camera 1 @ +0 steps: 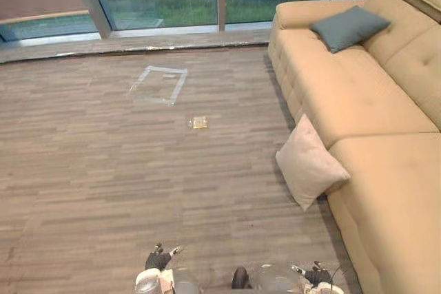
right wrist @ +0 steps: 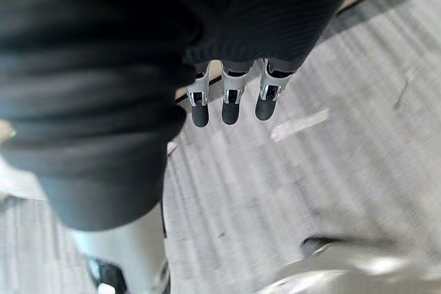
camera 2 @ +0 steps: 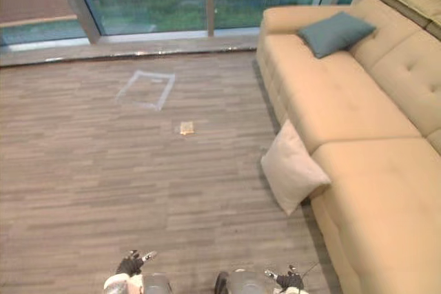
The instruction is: Pick up cushions and gather them together orderly.
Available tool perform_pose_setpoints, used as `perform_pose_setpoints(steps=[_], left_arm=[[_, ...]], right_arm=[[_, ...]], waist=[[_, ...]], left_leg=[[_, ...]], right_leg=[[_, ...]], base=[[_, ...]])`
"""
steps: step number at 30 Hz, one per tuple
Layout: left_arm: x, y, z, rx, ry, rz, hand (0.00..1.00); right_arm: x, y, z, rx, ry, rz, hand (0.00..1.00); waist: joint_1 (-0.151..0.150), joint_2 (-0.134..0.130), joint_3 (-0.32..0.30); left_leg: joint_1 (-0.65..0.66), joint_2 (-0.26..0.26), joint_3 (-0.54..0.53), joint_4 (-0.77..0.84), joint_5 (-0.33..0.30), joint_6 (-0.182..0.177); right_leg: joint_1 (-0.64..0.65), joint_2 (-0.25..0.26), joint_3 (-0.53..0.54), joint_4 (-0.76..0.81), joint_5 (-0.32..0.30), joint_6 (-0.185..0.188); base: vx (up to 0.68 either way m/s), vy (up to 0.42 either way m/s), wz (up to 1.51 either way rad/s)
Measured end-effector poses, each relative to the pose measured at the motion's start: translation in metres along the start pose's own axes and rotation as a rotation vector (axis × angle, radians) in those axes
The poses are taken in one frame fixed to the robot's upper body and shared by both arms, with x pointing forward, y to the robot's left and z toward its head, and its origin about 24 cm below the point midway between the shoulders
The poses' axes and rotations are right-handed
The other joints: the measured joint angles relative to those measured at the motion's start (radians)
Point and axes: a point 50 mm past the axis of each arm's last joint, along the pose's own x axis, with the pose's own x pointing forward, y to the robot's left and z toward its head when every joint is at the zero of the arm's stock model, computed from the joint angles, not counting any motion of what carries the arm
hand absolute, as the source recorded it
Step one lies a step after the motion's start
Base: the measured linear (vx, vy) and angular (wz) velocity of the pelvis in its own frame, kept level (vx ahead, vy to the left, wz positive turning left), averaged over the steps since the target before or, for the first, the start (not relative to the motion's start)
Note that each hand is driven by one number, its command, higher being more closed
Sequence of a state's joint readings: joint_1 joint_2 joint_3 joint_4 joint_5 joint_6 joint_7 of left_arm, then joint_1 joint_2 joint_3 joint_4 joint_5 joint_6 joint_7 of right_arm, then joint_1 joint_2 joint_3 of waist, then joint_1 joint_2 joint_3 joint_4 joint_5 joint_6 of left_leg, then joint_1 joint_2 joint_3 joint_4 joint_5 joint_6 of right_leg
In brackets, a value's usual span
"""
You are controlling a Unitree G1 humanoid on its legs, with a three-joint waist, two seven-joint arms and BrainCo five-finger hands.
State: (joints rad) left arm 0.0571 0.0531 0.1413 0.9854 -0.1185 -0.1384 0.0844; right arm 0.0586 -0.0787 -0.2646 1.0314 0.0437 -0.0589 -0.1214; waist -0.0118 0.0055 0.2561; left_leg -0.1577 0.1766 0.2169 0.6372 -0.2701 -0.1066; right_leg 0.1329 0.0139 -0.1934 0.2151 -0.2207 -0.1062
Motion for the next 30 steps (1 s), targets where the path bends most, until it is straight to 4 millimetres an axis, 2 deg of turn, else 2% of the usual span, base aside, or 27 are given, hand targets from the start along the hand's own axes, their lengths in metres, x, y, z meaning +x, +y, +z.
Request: perform_pose_setpoints(steps=[3, 4, 5, 6, 7, 8, 9, 10, 11, 13, 14, 15, 17, 19, 20, 21, 22, 23, 25, 26, 27, 29, 30], left_arm=[[0.0, -0.002, 0.001, -0.043, -0.008, 0.01, 0.0], [0.0, -0.002, 0.001, -0.046, -0.008, 0.011, 0.0], [0.0, -0.002, 0.001, -0.06, -0.008, 0.018, 0.0], [-0.001, 0.002, 0.0, -0.068, -0.008, 0.029, 0.0], [-0.001, 0.006, -0.001, -0.073, -0.008, 0.039, 0.0], [-0.001, 0.009, -0.001, -0.076, -0.006, 0.051, 0.0], [-0.001, 0.013, -0.001, -0.072, -0.004, 0.061, 0.0], [-0.001, 0.014, -0.001, -0.069, -0.004, 0.064, 0.0], [0.0, 0.015, 0.001, -0.064, -0.005, 0.07, 0.0], [0.0, 0.017, -0.005, -0.047, 0.03, 0.078, 0.0], [0.0, 0.016, -0.006, -0.038, 0.037, 0.075, 0.0], [-0.001, 0.015, -0.008, -0.03, 0.043, 0.069, 0.0], [-0.001, 0.012, -0.01, -0.004, 0.054, 0.051, 0.0], [0.0, 0.008, -0.009, 0.01, 0.057, 0.035, 0.0], [0.0, 0.006, -0.011, 0.01, 0.067, 0.033, 0.0], [0.0, 0.009, -0.012, 0.015, 0.069, 0.037, 0.0], [0.0, 0.012, -0.012, 0.02, 0.072, 0.043, 0.0], [-0.001, -0.004, -0.016, 0.019, 0.088, 0.005, 0.0], [-0.002, -0.014, -0.016, 0.024, 0.085, -0.025, 0.0], [-0.001, -0.017, -0.012, 0.03, 0.075, -0.039, 0.0], [0.001, -0.018, -0.009, 0.032, 0.067, -0.042, 0.0], [0.001, -0.018, -0.005, 0.014, 0.047, -0.038, 0.0], [0.001, -0.016, -0.001, 0.001, 0.027, -0.031, 0.0]], right_arm=[[0.0, 0.004, 0.007, 0.009, -0.032, 0.004, 0.0], [-0.001, 0.004, 0.007, 0.009, -0.033, 0.003, 0.0], [-0.001, 0.004, 0.005, 0.007, -0.029, -0.002, 0.0], [-0.002, 0.008, 0.003, -0.004, -0.025, 0.009, 0.0], [-0.003, 0.011, 0.0, -0.017, -0.022, 0.021, 0.0], [-0.005, 0.014, -0.003, -0.016, -0.017, 0.03, 0.0], [-0.006, 0.016, -0.001, -0.015, -0.037, 0.039, 0.0], [-0.007, 0.016, 0.001, -0.014, -0.048, 0.042, 0.0], [-0.007, 0.017, 0.003, -0.01, -0.057, 0.047, 0.0], [-0.007, 0.019, 0.006, -0.011, -0.074, 0.055, 0.0], [-0.007, 0.022, 0.008, -0.021, -0.08, 0.064, 0.0], [-0.006, 0.026, 0.011, -0.03, -0.088, 0.076, 0.0], [-0.005, 0.032, 0.018, -0.035, -0.103, 0.094, 0.0], [-0.003, 0.036, 0.028, -0.043, -0.123, 0.105, 0.0], [-0.001, 0.035, 0.033, -0.06, -0.137, 0.109, 0.0], [-0.001, 0.035, 0.031, -0.065, -0.128, 0.112, 0.0], [-0.002, 0.035, 0.029, -0.061, -0.122, 0.112, 0.0], [0.002, 0.024, 0.04, -0.071, -0.152, 0.085, 0.0], [0.003, 0.021, 0.042, -0.056, -0.159, 0.074, 0.0], [0.003, 0.018, 0.041, -0.043, -0.154, 0.063, 0.0], [0.002, 0.016, 0.037, -0.037, -0.143, 0.056, 0.0], [0.001, 0.019, 0.031, -0.045, -0.131, 0.065, 0.0], [0.0, 0.02, 0.026, -0.048, -0.114, 0.068, 0.0]], waist=[[0.015, 0.0, 0.001], [0.015, 0.0, 0.001], [0.017, 0.001, 0.0], [0.027, -0.015, -0.01], [0.031, -0.018, -0.026], [0.033, -0.039, -0.035], [0.037, -0.055, -0.04], [0.037, -0.06, -0.038], [0.036, -0.059, -0.032], [0.023, -0.063, -0.033], [0.022, -0.061, -0.032], [0.02, -0.056, -0.034], [0.017, -0.044, -0.032], [0.013, -0.025, -0.023], [0.013, -0.014, -0.015], [0.013, -0.027, -0.018], [0.011, -0.047, -0.021], [0.006, 0.027, -0.019], [-0.009, 0.043, -0.019], [-0.011, 0.051, -0.022], [-0.013, 0.05, -0.021], [-0.005, 0.038, -0.013], [0.008, 0.036, -0.013]], left_leg=[[-0.051, -0.068, -0.123, -0.25, 0.052, -0.003], [-0.051, -0.069, -0.127, -0.26, 0.056, -0.004], [-0.049, -0.064, -0.131, -0.314, 0.109, 0.001], [-0.033, -0.063, -0.094, -0.269, 0.16, 0.028], [-0.032, -0.063, -0.067, -0.24, 0.157, 0.035], [-0.024, -0.066, -0.023, -0.211, 0.108, 0.047], [0.006, -0.065, 0.031, -0.206, 0.082, 0.061], [0.025, -0.065, 0.053, -0.206, 0.069, 0.067], [0.065, -0.069, 0.083, -0.21, 0.042, 0.074], [0.19, -0.074, 0.135, -0.254, 0.003, 0.08], [0.231, -0.074, 0.152, -0.289, 0.003, 0.079], [0.271, -0.07, 0.17, -0.33, 0.003, 0.078], [0.328, -0.064, 0.203, -0.396, 0.008, 0.07], [0.368, -0.056, 0.241, -0.445, 0.013, 0.061], [0.388, -0.053, 0.261, -0.461, 0.015, 0.057], [0.407, -0.072, 0.272, -0.468, 0.021, 0.046], [0.424, -0.096, 0.266, -0.473, 0.021, 0.037], [0.456, -0.056, 0.252, -0.477, 0.028, -0.004], [0.458, -0.048, 0.227, -0.449, 0.039, -0.017], [0.442, -0.026, 0.207, -0.375, 0.044, -0.025], [0.403, 0.018, 0.174, -0.22, 0.057, -0.046], [0.304, 0.091, 0.108, 0.089, 0.086, -0.044], [0.245, 0.118, 0.091, 0.224, 0.054, -0.054]], right_leg=[[0.043, -0.002, 0.112, -0.027, -0.031, 0.028], [0.045, -0.002, 0.118, -0.026, -0.035, 0.032], [0.059, -0.002, 0.186, 0.003, -0.081, 0.06], [0.061, -0.018, 0.246, 0.036, -0.124, 0.081], [0.059, -0.032, 0.27, 0.062, -0.141, 0.094], [0.035, -0.051, 0.282, 0.131, -0.151, 0.111], [-0.051, -0.079, 0.265, 0.296, -0.14, 0.152], [-0.092, -0.096, 0.249, 0.385, -0.122, 0.184], [-0.167, -0.132, 0.197, 0.539, -0.089, 0.235], [-0.239, -0.226, 0.045, 0.727, -0.099, 0.209], [-0.258, -0.241, -0.002, 0.728, -0.113, 0.193], [-0.281, -0.245, -0.048, 0.696, -0.122, 0.177], [-0.335, -0.244, -0.131, 0.57, -0.121, 0.171], [-0.388, -0.236, -0.232, 0.415, -0.076, 0.127], [-0.41, -0.207, -0.278, 0.295, -0.001, 0.094], [-0.408, -0.181, -0.289, 0.16, 0.137, 0.051], [-0.406, -0.179, -0.283, 0.117, 0.206, -0.042], [-0.397, -0.146, -0.274, 0.162, 0.164, -0.028], [-0.392, -0.14, -0.276, 0.188, 0.119, -0.018], [-0.376, -0.139, -0.282, 0.206, 0.081, -0.019], [-0.332, -0.129, -0.291, 0.209, 0.048, -0.018], [-0.246, -0.097, -0.281, 0.182, 0.016, -0.012], [-0.199, -0.078, -0.265, 0.166, -0.002, -0.015]], base=[[0.36, 0.175, -1.06], [0.4, 0.25, -1.14], [0.46, 0.316, -1.32], [0.47, 0.339, -1.59], [0.5, 0.356, -1.34], [0.57, 0.381, -1.27], [0.55, 0.368, -1.17], [0.42, 0.295, -1.03], [0.31, 0.214, -0.7], [0.4, 0.212, -0.53], [0.32, 0.137, -0.37], [0.3, 0.109, -0.41], [0.38, 0.057, -0.42], [0.38, -0.022, -0.5], [0.4, -0.066, -0.61], [0.42, -0.091, -0.54], [0.53, -0.128, -0.73], [0.43, -0.129, -0.5], [0.39, -0.155, -0.2], [0.35, -0.194, 0.14], [0.29, -0.203, 0.23], [0.26, -0.173, -0.01], [0.21, -0.089, -0.36]])
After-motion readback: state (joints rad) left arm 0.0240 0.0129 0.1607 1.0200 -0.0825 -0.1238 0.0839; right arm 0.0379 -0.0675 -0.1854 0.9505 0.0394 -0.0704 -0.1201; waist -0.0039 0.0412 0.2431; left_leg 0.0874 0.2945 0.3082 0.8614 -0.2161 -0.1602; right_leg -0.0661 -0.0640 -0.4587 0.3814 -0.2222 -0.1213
